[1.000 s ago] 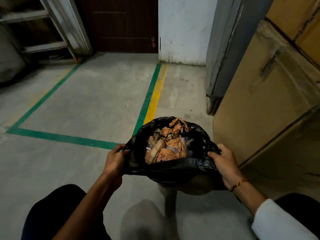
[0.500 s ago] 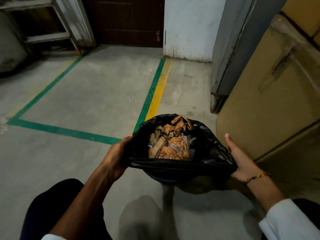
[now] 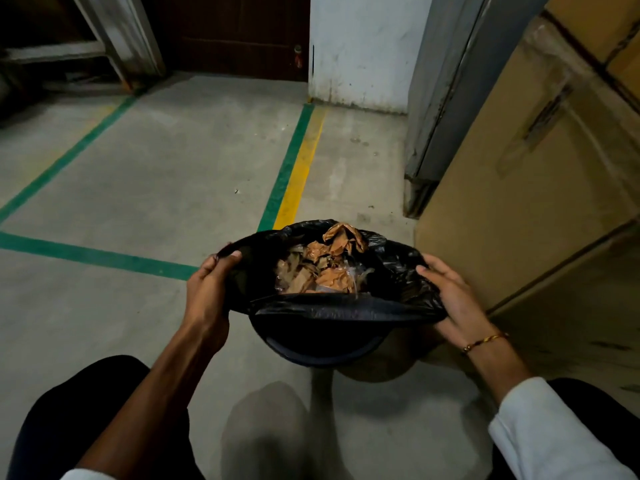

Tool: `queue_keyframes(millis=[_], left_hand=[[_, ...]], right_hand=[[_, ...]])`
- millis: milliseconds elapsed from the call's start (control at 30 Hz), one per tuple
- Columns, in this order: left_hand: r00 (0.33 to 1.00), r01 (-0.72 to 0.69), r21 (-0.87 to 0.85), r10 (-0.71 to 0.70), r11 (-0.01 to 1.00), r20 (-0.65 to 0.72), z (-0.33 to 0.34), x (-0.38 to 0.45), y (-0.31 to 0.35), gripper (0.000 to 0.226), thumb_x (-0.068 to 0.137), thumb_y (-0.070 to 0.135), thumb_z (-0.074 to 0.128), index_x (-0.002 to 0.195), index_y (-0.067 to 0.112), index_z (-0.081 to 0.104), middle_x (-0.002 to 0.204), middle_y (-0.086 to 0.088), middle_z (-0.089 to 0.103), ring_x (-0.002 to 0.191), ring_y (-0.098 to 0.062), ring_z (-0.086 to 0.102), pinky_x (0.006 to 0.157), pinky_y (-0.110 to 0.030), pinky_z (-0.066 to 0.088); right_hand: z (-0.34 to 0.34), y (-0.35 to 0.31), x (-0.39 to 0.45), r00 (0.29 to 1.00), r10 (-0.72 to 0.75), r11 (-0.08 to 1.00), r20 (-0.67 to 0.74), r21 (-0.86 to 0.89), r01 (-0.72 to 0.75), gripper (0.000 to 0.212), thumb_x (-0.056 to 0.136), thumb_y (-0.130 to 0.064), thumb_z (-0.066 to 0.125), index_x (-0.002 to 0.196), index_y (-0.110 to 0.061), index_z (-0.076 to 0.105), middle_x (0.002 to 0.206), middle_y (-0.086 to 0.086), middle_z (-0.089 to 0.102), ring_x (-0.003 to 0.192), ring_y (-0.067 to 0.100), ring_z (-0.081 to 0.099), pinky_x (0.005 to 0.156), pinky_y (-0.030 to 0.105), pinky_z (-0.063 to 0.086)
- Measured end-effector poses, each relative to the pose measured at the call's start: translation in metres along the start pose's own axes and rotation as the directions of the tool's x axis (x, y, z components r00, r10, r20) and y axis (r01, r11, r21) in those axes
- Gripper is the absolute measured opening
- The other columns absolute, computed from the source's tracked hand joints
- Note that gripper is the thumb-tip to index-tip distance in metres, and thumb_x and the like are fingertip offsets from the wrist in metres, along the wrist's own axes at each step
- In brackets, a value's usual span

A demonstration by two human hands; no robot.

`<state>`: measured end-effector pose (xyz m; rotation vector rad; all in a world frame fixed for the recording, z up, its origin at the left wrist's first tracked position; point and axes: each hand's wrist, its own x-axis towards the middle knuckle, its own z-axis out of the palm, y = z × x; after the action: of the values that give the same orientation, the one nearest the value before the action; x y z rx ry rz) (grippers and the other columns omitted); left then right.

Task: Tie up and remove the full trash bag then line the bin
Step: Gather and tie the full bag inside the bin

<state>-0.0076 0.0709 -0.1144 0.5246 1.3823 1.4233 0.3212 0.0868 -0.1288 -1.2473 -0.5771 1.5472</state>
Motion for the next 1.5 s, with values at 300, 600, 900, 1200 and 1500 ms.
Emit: queue_keyframes(millis=[300,600,900,1200,1500], left_hand=[[0.989,0.148,0.07,-0.149,0.987,0.004,-0.012,0.01,0.0,0.017,0.089,0.023,0.06,0.102,0.011,0.063,0.09,-0.008,0.068,0.078,-0.024,0.063,0.067,-0.032,0.048],[0.988,0.134,-0.02,-0.132,0.991,0.084,-0.02,0.019,0.0,0.021,0.082,-0.003,0.048,0.096,0.009,0.058,0.075,-0.008,0.063,0.061,-0.019,0.058,0.053,-0.024,0.047],[0.958,0.279,0.289,-0.287,0.916,-0.017,-0.006,0.02,0.007,0.011,0.086,0.022,0.052,0.077,0.019,0.058,0.079,-0.001,0.058,0.072,-0.015,0.053,0.065,-0.029,0.04],[0.961,0.263,0.254,-0.277,0.931,0.023,0.015,0.06,0.004,0.01,0.085,0.009,0.068,0.09,0.001,0.064,0.089,-0.024,0.067,0.067,-0.028,0.063,0.073,-0.04,0.057],[0.993,0.111,0.103,-0.116,0.988,0.037,0.019,0.055,0.017,0.012,0.087,-0.004,0.055,0.086,0.008,0.058,0.077,-0.013,0.063,0.061,-0.022,0.06,0.051,-0.025,0.055]], right_hand=[[-0.004,0.014,0.009,0.948,0.307,0.931,-0.088,-0.177,-0.318,0.055,0.074,-0.049,0.077,0.111,-0.009,0.071,0.108,0.015,0.073,0.099,0.03,0.071,0.093,0.041,0.053],[0.006,0.016,0.013,0.972,0.083,0.973,-0.221,-0.194,-0.127,0.029,0.093,-0.015,0.058,0.121,-0.008,0.064,0.11,0.017,0.071,0.099,0.031,0.068,0.094,0.048,0.051],[0.009,-0.012,0.004,0.999,-0.016,1.0,-0.051,-0.016,0.015,0.036,0.097,-0.006,0.045,0.131,-0.012,0.057,0.122,0.016,0.066,0.107,0.029,0.065,0.086,0.039,0.057],[-0.011,0.004,0.004,0.979,0.139,0.962,-0.149,-0.216,-0.169,0.037,0.091,-0.002,0.053,0.127,-0.009,0.059,0.12,0.018,0.066,0.104,0.032,0.066,0.076,0.034,0.059],[-0.028,0.034,0.024,0.963,0.125,0.863,-0.24,-0.452,-0.225,0.027,0.091,-0.012,0.056,0.115,-0.01,0.069,0.111,0.019,0.071,0.102,0.034,0.068,0.096,0.05,0.051]])
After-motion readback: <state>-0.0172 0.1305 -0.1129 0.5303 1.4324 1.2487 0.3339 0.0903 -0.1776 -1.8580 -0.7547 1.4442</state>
